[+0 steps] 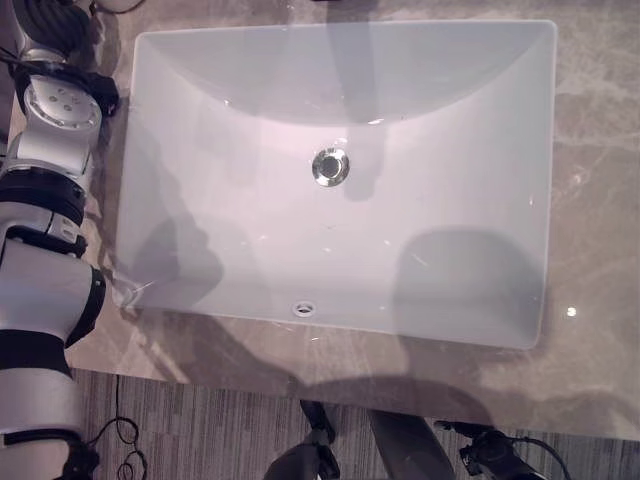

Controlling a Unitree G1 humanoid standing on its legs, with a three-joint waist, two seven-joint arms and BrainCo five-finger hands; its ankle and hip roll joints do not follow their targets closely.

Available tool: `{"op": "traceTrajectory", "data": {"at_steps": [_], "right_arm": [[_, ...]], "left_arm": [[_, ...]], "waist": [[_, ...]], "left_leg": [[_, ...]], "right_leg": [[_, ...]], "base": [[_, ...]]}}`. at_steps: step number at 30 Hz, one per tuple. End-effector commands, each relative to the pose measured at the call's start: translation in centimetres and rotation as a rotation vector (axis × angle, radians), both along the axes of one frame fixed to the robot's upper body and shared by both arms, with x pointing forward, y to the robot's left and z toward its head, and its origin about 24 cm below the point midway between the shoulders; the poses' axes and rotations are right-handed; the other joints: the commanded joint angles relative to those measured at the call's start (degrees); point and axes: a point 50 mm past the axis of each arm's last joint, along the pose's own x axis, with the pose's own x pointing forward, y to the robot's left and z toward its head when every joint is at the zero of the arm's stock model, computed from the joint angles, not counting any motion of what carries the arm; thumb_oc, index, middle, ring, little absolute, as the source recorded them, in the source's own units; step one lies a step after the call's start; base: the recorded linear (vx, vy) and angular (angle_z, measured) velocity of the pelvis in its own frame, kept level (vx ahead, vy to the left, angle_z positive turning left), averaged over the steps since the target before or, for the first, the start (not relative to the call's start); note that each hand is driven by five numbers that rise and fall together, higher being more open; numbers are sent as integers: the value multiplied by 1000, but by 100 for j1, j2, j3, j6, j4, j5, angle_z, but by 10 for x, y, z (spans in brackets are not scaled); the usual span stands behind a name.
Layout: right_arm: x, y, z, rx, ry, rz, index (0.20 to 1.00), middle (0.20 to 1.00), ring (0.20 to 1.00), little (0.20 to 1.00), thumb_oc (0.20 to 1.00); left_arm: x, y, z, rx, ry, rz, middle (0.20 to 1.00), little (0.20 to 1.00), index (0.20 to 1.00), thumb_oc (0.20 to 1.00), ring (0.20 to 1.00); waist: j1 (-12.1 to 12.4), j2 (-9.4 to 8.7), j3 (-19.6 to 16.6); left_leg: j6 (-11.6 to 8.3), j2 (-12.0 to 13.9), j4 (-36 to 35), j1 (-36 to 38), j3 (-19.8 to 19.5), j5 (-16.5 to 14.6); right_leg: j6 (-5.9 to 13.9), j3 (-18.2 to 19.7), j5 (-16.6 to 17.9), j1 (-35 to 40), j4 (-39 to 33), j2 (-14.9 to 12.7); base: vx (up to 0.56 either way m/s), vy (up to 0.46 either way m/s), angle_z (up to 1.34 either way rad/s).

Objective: Put brush and paste in cup on sink, flatten towel.

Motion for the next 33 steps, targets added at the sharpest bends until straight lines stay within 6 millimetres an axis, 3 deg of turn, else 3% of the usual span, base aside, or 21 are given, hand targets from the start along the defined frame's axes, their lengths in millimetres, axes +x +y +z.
{"op": "traceTrajectory", "data": {"at_steps": [1, 6, 10, 30, 33], "right_arm": [[-13, -6, -2, -19, 26, -9, 1000, 1000, 1000, 1000, 1000], [-8, -11, 1, -36, 5, -10, 1000, 1000, 1000, 1000, 1000], [-7, -10, 2, -40, 1, -3, 1000, 1000, 1000, 1000, 1000], [-4, -11, 3, -39, -8, -1, 1000, 1000, 1000, 1000, 1000], [-6, -12, 3, -41, -4, 4, 1000, 1000, 1000, 1000, 1000]], "left_arm": [[-17, 31, 9, -53, -68, 122, 200, 200, 200, 200, 200], [-26, 53, -4, -74, -31, 209, 200, 200, 200, 200, 200], [-27, 55, 0, -79, -41, 224, 200, 200, 200, 200, 200], [-28, 26, 45, 75, -141, 208, 200, 200, 200, 200, 200], [-24, 20, 40, 115, -121, 179, 200, 200, 200, 200, 200]], "waist": [[-143, 112, -28], [-124, 134, -3], [-140, 160, 18], [-227, 168, -48], [-233, 180, -62]], "left_leg": [[-478, 336, 22, 405, -253, 1324], [-478, 354, 22, 425, -198, 1319], [-505, 382, 22, 403, -159, 1336], [-642, 496, 22, 234, -63, 1762], [-645, 561, 22, 250, -31, 1785]], "right_leg": [[395, -240, -229, 193, 140, 77], [381, -250, -234, 239, 69, 97], [373, -265, -225, 180, 69, 134], [351, -99, -19, 255, -326, 304], [334, -79, -85, 211, -216, 357]], "base": [[23, -4, -14], [3, -8, -11], [0, 0, 0], [9, -12, -3], [13, -7, -1]]}}
